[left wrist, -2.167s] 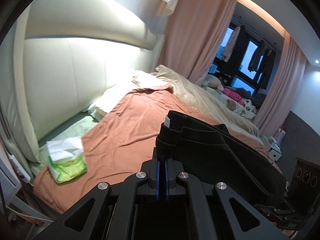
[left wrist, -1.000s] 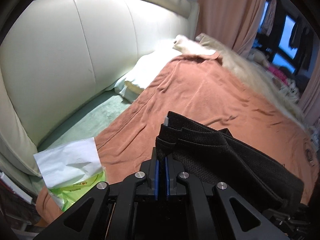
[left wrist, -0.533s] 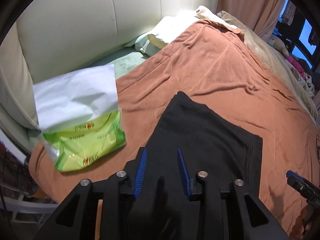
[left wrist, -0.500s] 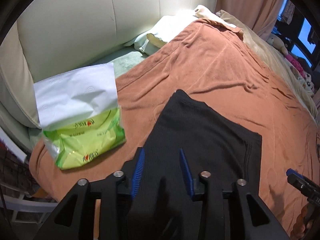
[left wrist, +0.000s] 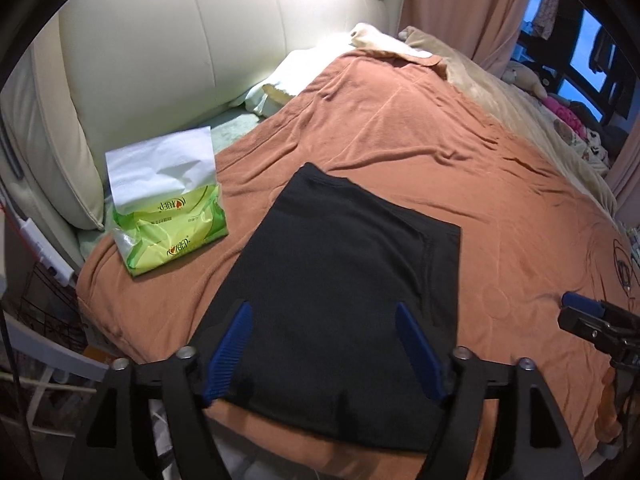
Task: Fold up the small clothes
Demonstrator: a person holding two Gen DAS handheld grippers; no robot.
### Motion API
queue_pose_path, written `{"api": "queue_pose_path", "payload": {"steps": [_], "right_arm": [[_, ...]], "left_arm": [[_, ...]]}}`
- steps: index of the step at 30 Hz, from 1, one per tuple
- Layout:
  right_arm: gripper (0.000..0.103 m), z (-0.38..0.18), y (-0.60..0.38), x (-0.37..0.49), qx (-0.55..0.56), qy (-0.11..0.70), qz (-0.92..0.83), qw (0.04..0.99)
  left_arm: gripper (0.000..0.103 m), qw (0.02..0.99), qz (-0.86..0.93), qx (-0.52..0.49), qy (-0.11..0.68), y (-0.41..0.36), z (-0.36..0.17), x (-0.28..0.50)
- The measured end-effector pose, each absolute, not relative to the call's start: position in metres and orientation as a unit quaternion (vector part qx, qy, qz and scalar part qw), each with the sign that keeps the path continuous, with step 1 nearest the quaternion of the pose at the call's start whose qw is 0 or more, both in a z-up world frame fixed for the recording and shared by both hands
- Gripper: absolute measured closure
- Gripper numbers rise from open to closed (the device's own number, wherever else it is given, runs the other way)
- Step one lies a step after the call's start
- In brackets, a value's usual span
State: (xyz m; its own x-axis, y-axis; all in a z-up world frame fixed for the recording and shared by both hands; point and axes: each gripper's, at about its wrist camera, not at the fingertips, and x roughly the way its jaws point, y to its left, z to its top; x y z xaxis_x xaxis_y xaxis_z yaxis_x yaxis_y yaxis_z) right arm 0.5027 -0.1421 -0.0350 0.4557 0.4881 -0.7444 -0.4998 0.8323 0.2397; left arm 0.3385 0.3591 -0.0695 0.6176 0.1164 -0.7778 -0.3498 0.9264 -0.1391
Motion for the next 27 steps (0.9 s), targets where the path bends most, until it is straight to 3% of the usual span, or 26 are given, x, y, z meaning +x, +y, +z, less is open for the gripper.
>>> {"api": "queue_pose_path", "payload": {"steps": [3,27], "right_arm": [[0.000,-0.025,-0.155,0.486,0.001,0.431,0.286,0.855],[0.000,0.039,-0.295,0.327,-0.007,0.354,0.250,0.901]], "left_arm": [[0.000,0.897,0.129,-0.138,0.400,0.340,-0.058,0.320],[0.000,0.934,0.094,-0.108,0.327,0.208,-0.005,0.205]]}}
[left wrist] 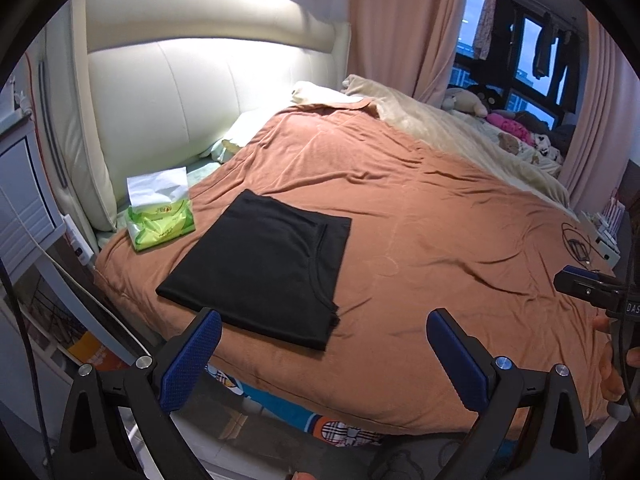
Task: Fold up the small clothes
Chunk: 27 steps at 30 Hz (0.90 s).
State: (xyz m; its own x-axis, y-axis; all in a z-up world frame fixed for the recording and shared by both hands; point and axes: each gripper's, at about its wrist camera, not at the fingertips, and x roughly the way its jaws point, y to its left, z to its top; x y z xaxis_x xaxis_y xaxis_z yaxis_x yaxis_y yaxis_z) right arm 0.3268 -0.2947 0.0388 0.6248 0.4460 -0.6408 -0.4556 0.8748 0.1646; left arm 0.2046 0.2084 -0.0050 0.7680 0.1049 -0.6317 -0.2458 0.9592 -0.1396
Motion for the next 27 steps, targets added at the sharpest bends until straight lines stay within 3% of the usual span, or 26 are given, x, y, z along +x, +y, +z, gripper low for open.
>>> {"api": "queue_pose_path", "payload": {"steps": [27], "right_arm": [[0.000,0.033,-0.380,0.125,-0.013,0.235,0.154,0.959]], "left_arm": [[0.000,0.970,0.031,-0.059,0.232,0.083,0.023,0.113]]}}
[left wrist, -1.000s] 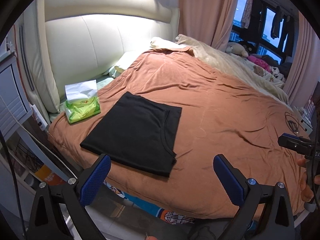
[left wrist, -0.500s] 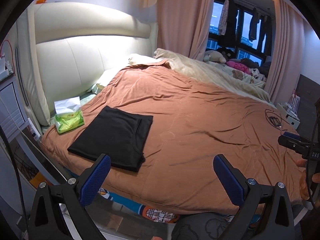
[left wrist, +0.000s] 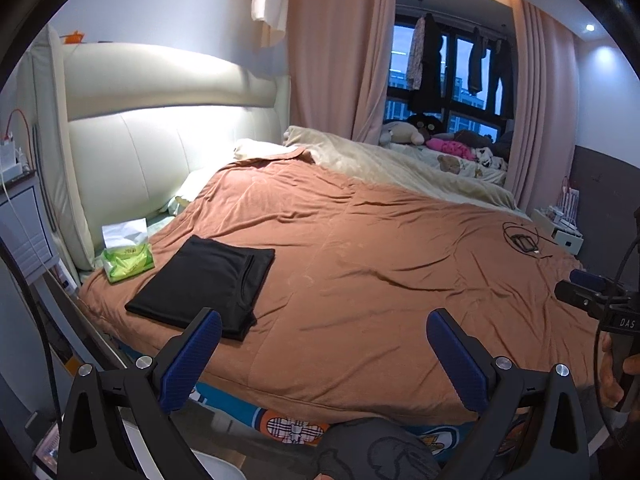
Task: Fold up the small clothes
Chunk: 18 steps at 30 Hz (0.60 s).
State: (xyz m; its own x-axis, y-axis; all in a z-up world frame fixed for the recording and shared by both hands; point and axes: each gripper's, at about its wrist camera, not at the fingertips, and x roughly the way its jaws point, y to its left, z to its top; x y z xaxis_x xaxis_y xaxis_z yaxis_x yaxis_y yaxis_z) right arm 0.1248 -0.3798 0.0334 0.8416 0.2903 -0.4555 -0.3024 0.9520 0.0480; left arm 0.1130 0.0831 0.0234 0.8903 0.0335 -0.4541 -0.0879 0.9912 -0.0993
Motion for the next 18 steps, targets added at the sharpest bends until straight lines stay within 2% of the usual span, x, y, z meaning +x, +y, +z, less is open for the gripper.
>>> {"api": "queue_pose_path", "payload": {"steps": [18], "right_arm": [[0.000,0.010,-0.400,0.054,-0.015,0.198,0.111,0.974]], "left_arm": [[0.000,0.983,0.003,-0.033,0.180,0.025,0.021,0.060]]}}
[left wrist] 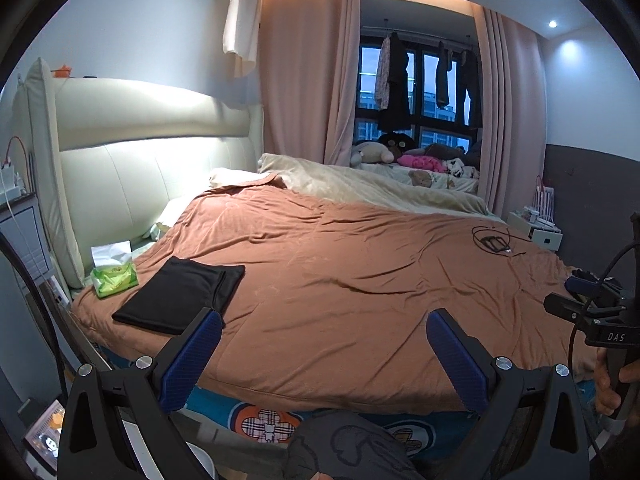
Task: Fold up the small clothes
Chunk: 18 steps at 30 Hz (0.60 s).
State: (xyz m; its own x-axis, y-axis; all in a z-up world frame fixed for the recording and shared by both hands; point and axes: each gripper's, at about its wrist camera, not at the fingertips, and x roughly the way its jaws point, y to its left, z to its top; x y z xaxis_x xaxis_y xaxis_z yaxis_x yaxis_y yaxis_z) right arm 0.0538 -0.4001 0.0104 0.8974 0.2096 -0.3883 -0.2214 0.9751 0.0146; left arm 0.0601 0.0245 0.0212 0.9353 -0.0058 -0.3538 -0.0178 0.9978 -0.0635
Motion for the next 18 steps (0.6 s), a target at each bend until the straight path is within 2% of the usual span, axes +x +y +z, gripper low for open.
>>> {"api": "queue_pose_path", "payload": {"steps": [18], "right_arm": [[0.000,-0.023,-0.404,0.057,0.008,0.209,0.072,0.975]], "left_arm": [[0.000,0.984,0.011,-0.053,0.172,0.003,0.002,0.061]]}}
